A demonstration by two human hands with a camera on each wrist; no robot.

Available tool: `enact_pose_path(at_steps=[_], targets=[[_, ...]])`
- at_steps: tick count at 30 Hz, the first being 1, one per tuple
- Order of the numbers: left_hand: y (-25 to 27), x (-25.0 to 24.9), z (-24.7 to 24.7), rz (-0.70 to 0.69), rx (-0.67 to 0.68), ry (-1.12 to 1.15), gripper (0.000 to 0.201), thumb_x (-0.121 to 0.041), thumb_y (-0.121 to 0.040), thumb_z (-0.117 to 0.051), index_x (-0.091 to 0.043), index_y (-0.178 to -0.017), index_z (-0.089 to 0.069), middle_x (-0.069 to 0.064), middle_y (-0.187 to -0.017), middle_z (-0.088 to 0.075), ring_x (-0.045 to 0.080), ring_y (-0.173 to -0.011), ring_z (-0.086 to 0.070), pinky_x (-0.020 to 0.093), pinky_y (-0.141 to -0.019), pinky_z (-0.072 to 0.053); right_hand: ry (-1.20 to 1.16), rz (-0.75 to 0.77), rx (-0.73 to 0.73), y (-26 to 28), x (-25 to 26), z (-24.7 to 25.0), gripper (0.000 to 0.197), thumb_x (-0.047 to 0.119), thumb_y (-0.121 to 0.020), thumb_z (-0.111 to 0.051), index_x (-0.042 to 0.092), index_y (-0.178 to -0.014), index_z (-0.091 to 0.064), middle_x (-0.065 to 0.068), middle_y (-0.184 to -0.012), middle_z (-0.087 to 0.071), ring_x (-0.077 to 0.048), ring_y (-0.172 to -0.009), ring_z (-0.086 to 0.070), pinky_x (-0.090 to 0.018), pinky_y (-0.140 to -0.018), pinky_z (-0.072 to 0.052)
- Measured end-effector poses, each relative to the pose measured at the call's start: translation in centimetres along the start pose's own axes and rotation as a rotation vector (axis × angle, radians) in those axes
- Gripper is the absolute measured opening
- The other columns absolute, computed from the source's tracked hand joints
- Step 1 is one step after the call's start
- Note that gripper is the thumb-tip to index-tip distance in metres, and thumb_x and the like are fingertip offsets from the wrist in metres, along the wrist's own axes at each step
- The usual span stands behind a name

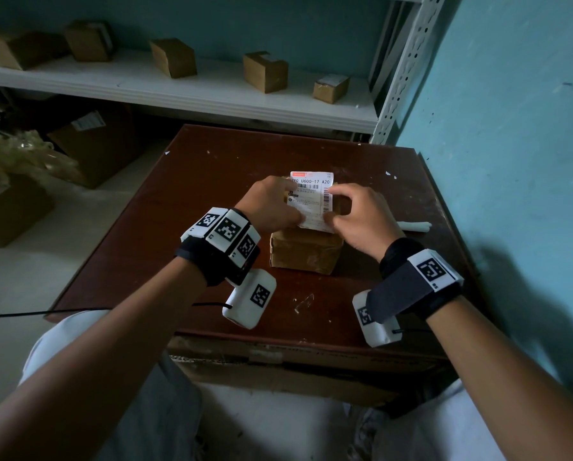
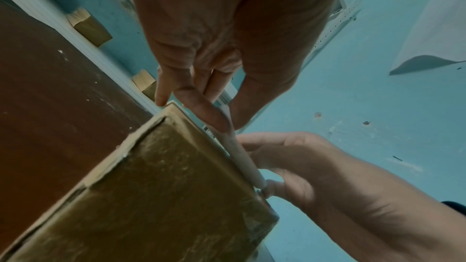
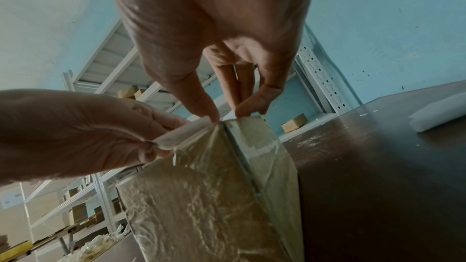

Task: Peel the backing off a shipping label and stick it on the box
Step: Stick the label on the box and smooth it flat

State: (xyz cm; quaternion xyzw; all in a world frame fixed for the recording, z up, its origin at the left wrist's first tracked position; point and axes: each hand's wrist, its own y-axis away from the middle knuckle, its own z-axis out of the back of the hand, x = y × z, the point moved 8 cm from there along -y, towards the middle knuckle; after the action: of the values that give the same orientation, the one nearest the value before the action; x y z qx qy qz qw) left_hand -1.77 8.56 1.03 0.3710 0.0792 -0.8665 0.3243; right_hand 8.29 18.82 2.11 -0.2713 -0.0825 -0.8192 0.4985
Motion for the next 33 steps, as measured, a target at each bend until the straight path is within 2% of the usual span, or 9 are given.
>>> enact_pose_path(at_steps=[3, 5, 7, 9, 15, 21, 26, 33], targets=[[0.09, -0.08, 0.00, -0.002, 0.002, -0.026, 0.060, -0.016, -0.086, -0.069, -0.012, -0.141, -0.044, 0.003, -0.128, -0.059, 0.000, -0.073, -0.053, 0.010, -0.049, -0.042, 0.009, -0.002, 0.006, -0.02, -0.07, -0.20, 0.049, 0.017, -0.087, -0.066, 0.011, -0.134, -0.055, -0.005, -0.138, -0.055, -0.020, -0.128, -0.049, -0.021, -0.097, -0.037], [0.18, -0.13, -0.02, 0.005, -0.001, -0.028, 0.062, -0.015, -0.086, -0.069, -0.012, -0.142, -0.043, 0.004, -0.131, -0.057, 0.003, -0.083, -0.053, 0.013, -0.051, -0.041, 0.016, -0.005, 0.009, -0.06, -0.16, -0.30, 0.050, 0.017, -0.087, -0.066, 0.012, -0.134, -0.054, -0.004, -0.137, -0.055, -0.020, -0.127, -0.050, -0.019, -0.093, -0.034], [0.25, -0.20, -0.06, 0.010, -0.004, -0.031, 0.063, -0.015, -0.087, -0.069, -0.011, -0.143, -0.042, 0.005, -0.133, -0.056, 0.007, -0.090, -0.052, 0.014, -0.051, -0.041, 0.017, -0.010, 0.010, -0.07, -0.23, -0.35, 0.050, 0.018, -0.087, -0.066, 0.012, -0.135, -0.053, -0.004, -0.137, -0.055, -0.020, -0.127, -0.049, -0.021, -0.096, -0.036], [0.27, -0.22, -0.15, 0.012, 0.000, -0.037, 0.064, -0.015, -0.087, -0.069, -0.011, -0.143, -0.041, 0.006, -0.133, -0.056, 0.007, -0.088, -0.052, 0.014, -0.051, -0.042, 0.015, -0.013, 0.008, -0.08, -0.28, -0.38, 0.051, 0.019, -0.086, -0.066, 0.012, -0.135, -0.053, -0.005, -0.137, -0.055, -0.021, -0.127, -0.049, -0.027, -0.101, -0.039], [0.18, -0.07, -0.18, 0.020, 0.007, -0.041, 0.066, -0.015, -0.086, -0.070, -0.012, -0.144, -0.040, 0.007, -0.134, -0.056, 0.009, -0.090, -0.054, 0.014, -0.052, -0.044, 0.026, -0.014, 0.010, -0.04, -0.25, -0.41, 0.052, 0.021, -0.086, -0.067, 0.012, -0.135, -0.053, -0.005, -0.137, -0.054, -0.022, -0.128, -0.048, -0.032, -0.104, -0.040], [0.25, -0.13, -0.14, 0.024, 0.004, -0.060, 0.068, -0.015, -0.085, -0.070, -0.012, -0.145, -0.039, 0.007, -0.137, -0.052, 0.009, -0.096, -0.051, 0.014, -0.057, -0.044, 0.026, -0.004, 0.008, 0.02, -0.07, -0.32, 0.050, 0.018, -0.086, -0.067, 0.011, -0.133, -0.055, -0.006, -0.135, -0.055, -0.021, -0.125, -0.050, -0.022, -0.094, -0.038], [0.25, -0.20, -0.13, 0.017, 0.000, -0.071, 0.065, -0.015, -0.087, -0.069, -0.012, -0.145, -0.039, 0.006, -0.136, -0.053, 0.008, -0.092, -0.050, 0.014, -0.051, -0.041, 0.029, -0.009, 0.011, -0.08, -0.20, -0.52, 0.052, 0.021, -0.085, -0.067, 0.012, -0.134, -0.053, -0.005, -0.134, -0.055, -0.022, -0.126, -0.049, -0.030, -0.100, -0.042], [0.03, 0.05, -0.26, 0.031, 0.010, -0.059, 0.068, -0.016, -0.086, -0.070, -0.013, -0.146, -0.038, 0.007, -0.138, -0.051, 0.010, -0.094, -0.052, 0.014, -0.054, -0.043, 0.024, -0.005, 0.010, -0.19, -0.29, -0.58, 0.049, 0.019, -0.084, -0.067, 0.013, -0.131, -0.055, -0.005, -0.132, -0.055, -0.022, -0.123, -0.050, -0.028, -0.097, -0.042]])
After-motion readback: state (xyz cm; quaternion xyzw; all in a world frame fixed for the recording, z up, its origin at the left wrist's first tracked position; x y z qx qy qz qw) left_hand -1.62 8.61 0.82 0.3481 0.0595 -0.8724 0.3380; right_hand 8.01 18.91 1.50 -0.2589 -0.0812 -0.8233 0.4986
